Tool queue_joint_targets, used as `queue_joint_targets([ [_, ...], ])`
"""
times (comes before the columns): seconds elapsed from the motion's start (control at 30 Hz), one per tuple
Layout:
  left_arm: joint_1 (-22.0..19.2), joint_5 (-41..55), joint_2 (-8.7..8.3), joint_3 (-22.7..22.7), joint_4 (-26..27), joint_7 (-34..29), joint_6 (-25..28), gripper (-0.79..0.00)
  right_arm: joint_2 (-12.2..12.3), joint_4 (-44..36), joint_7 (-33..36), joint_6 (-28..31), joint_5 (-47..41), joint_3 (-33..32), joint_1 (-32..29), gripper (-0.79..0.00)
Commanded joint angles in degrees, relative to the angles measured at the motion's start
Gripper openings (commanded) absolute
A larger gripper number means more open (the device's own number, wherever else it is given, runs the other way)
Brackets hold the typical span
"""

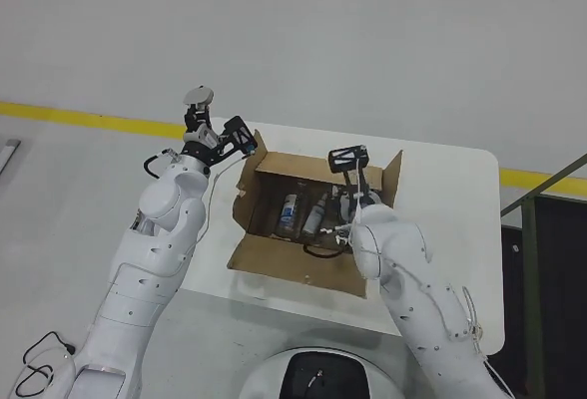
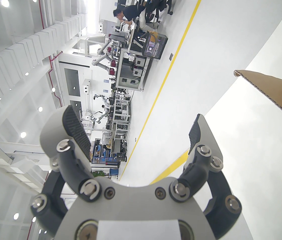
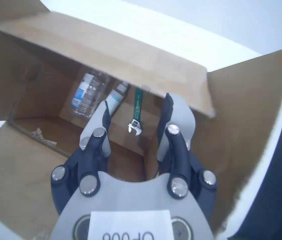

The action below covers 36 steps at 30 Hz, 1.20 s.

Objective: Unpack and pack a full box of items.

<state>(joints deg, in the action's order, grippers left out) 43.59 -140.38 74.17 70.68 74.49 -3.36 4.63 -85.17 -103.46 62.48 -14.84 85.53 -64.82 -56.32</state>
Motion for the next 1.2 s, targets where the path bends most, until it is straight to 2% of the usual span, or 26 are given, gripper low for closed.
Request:
queue_joint_targets([
  [0.0,0.0,0.0,0.00,0.0,0.0,0.0,0.0,0.000,0.4,-5.4,-0.4,2.8,-1.6,-2.6,-2.0,-0.785],
  [0.23,0.0,0.0,0.00,0.0,0.0,0.0,0.0,0.000,1.5,-19.3,2.3,7.3,-4.5,-11.5,-7.4,-0.785],
  [0.47,0.0,0.0,0.00,0.0,0.0,0.0,0.0,0.000,3.0,-27.4,11.2,11.3,1.7,-23.6,-13.6,-0.785],
  [0.67,0.0,0.0,0.00,0.0,0.0,0.0,0.0,0.000,4.3,-31.2,24.3,22.0,5.3,-33.2,-19.4,-0.785],
  [0.77,0.0,0.0,0.00,0.0,0.0,0.0,0.0,0.000,4.8,-30.8,25.5,27.2,6.1,-36.5,-23.4,-0.785],
  [0.87,0.0,0.0,0.00,0.0,0.0,0.0,0.0,0.000,5.1,-29.7,25.5,30.9,6.0,-38.4,-28.9,-0.785],
  [0.93,0.0,0.0,0.00,0.0,0.0,0.0,0.0,0.000,5.3,-28.6,25.5,31.1,7.5,-37.9,-32.0,-0.785],
  [1.17,0.0,0.0,0.00,0.0,0.0,0.0,0.0,0.000,5.3,-28.6,25.5,31.1,7.5,-37.9,-32.0,-0.785],
])
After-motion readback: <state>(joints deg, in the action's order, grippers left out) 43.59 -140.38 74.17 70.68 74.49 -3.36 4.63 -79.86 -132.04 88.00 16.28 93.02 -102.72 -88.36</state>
